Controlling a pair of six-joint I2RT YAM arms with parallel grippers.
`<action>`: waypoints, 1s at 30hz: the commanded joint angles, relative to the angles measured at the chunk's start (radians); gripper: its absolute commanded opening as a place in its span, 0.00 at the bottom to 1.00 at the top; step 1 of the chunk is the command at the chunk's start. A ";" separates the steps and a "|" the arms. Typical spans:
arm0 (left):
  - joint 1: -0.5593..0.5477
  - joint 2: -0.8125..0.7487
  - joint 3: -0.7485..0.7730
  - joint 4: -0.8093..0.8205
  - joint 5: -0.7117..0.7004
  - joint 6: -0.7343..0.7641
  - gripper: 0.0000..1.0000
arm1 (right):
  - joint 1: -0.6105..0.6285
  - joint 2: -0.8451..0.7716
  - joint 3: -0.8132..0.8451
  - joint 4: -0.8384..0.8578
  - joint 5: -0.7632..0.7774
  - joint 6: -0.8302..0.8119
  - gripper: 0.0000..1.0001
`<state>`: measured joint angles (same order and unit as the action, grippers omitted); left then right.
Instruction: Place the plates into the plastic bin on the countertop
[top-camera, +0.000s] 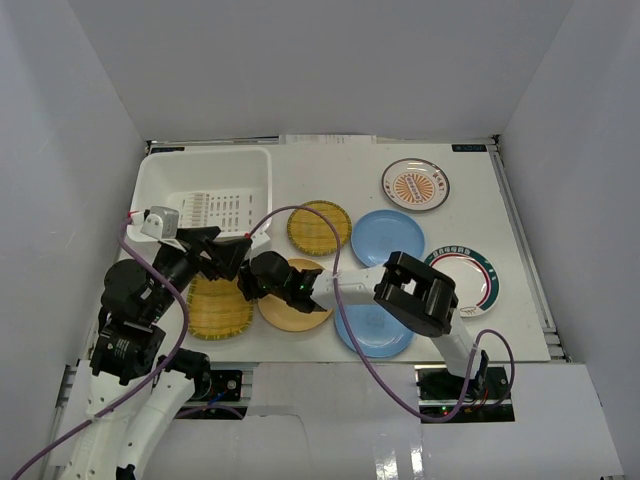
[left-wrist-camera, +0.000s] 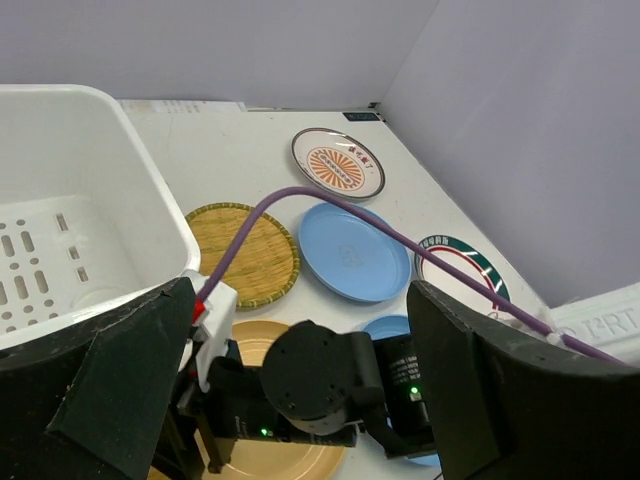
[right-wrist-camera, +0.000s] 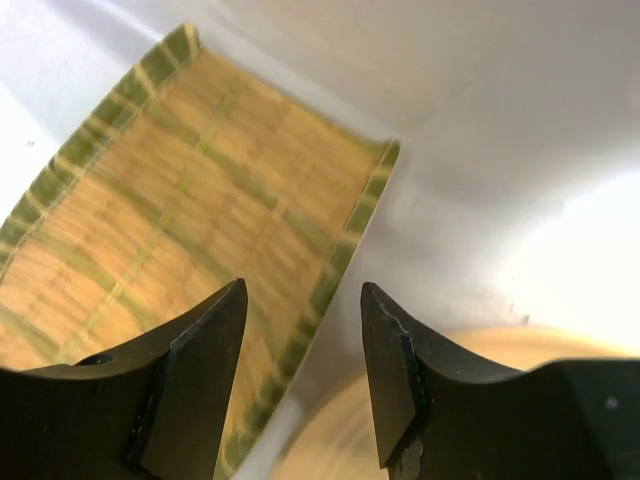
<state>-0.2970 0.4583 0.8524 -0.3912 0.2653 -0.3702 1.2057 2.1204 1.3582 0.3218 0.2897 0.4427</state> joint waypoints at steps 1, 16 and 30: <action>-0.005 -0.015 -0.012 -0.005 -0.046 0.008 0.98 | 0.026 -0.051 -0.082 0.034 0.034 0.028 0.56; -0.005 -0.061 -0.029 -0.008 -0.044 -0.004 0.98 | 0.069 -0.019 -0.087 -0.004 -0.011 0.065 0.47; -0.007 -0.041 0.072 -0.041 -0.161 0.005 0.98 | 0.091 -0.328 -0.218 0.111 0.101 0.097 0.08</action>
<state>-0.2985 0.4084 0.8524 -0.4187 0.1669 -0.3737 1.2991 1.8954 1.1465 0.3775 0.3244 0.5629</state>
